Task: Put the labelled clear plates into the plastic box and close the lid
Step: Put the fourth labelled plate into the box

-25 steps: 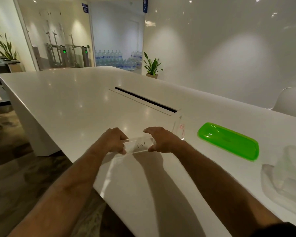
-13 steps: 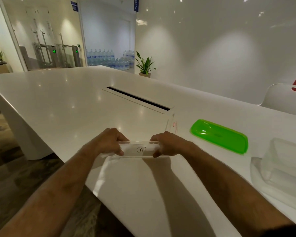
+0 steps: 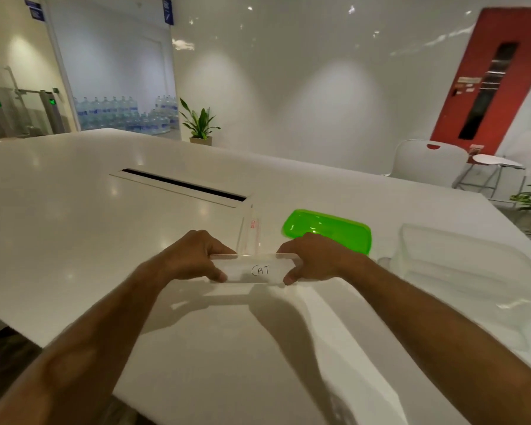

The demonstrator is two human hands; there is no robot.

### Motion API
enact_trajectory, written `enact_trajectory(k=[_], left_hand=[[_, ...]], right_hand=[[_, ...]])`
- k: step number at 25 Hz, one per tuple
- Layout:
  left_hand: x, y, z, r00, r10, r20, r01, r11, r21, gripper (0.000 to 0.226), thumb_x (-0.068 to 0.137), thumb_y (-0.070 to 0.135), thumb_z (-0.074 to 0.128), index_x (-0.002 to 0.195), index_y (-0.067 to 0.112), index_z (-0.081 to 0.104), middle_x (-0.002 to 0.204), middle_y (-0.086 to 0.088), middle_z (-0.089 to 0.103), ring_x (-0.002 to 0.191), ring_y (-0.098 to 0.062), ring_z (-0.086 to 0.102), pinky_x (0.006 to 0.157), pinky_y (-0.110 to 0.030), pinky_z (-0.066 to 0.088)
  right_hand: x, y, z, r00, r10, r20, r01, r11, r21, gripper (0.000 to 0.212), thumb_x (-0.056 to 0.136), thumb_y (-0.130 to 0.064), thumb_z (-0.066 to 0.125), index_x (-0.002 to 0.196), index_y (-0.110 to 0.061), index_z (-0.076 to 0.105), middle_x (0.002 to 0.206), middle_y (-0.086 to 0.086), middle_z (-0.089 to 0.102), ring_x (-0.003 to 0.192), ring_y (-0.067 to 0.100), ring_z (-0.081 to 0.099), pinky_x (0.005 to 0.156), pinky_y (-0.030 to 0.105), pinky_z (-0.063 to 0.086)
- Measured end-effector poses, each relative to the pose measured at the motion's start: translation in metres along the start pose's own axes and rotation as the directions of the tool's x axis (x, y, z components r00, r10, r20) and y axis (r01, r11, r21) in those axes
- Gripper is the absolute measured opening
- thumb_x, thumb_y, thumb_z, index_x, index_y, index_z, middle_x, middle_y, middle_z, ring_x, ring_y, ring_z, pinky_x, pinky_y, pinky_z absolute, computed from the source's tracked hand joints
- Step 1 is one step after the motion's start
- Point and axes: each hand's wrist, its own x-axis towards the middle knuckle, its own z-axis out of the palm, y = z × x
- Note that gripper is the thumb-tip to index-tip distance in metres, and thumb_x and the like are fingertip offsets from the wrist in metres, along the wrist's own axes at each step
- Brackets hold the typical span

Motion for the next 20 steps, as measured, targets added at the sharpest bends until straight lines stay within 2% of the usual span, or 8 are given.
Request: enact_trajectory(k=[2,4,7,10,16,20], left_hand=[[0.012,0.02,0.008,0.999,0.045,0.004,-0.045,0.998,-0.033,0.054,0.066,0.004,0.088,0.116,0.019,0.075,0.116,0.005,0.075,0.095,-0.013,0.071,0.079,-0.024,0.057],[0.024,0.044,0.017,0.995,0.098,-0.005,-0.098,0.994,-0.043,0.054,0.067,0.005,0.088,0.118,0.02,0.074,0.112,0.011,0.071,0.099,-0.015,0.068,0.084,-0.029,0.058],[0.043,0.079,0.029,0.982,0.186,-0.021,-0.187,0.981,-0.05,0.055,0.067,0.007,0.089,0.117,0.025,0.075,0.103,0.009,0.077,0.085,-0.013,0.073,0.081,-0.029,0.061],[0.062,0.114,0.04,0.963,0.268,-0.017,-0.268,0.963,-0.018,0.057,0.067,0.01,0.089,0.12,0.023,0.074,0.106,0.001,0.079,0.089,-0.018,0.074,0.088,-0.036,0.061],[0.09,0.181,0.059,0.915,0.404,0.011,-0.404,0.913,0.06,0.054,0.069,0.015,0.087,0.12,0.027,0.075,0.109,0.001,0.077,0.094,-0.019,0.07,0.087,-0.029,0.057],[0.105,0.216,0.076,0.881,0.473,0.011,-0.472,0.878,0.074,0.053,0.067,0.017,0.087,0.118,0.027,0.075,0.112,0.001,0.077,0.096,-0.019,0.07,0.093,-0.033,0.056]], right_hand=[[-0.017,0.019,-0.011,0.998,0.057,-0.023,-0.057,0.998,-0.005,0.054,0.073,-0.05,0.077,0.122,-0.033,0.063,0.113,-0.004,0.071,0.107,0.021,0.062,0.086,0.035,0.05],[-0.036,0.038,-0.023,0.993,0.104,-0.051,-0.105,0.994,-0.027,0.054,0.072,-0.052,0.076,0.12,-0.034,0.063,0.111,-0.006,0.072,0.106,0.021,0.063,0.087,0.037,0.051],[-0.064,0.064,-0.041,0.979,0.188,-0.086,-0.189,0.982,-0.012,0.055,0.07,-0.05,0.078,0.12,-0.031,0.064,0.109,-0.004,0.072,0.103,0.022,0.063,0.088,0.04,0.052],[-0.092,0.086,-0.056,0.957,0.266,-0.115,-0.267,0.964,0.006,0.054,0.071,-0.044,0.08,0.121,-0.031,0.065,0.11,-0.003,0.073,0.099,0.023,0.064,0.088,0.039,0.053],[-0.145,0.116,-0.08,0.912,0.373,-0.17,-0.375,0.927,0.026,0.051,0.077,-0.031,0.081,0.125,-0.027,0.065,0.117,-0.002,0.073,0.102,0.022,0.064,0.091,0.036,0.051],[-0.17,0.14,-0.088,0.87,0.443,-0.215,-0.445,0.894,0.041,0.055,0.075,-0.03,0.082,0.127,-0.025,0.065,0.122,0.001,0.071,0.109,0.026,0.063,0.095,0.04,0.05]])
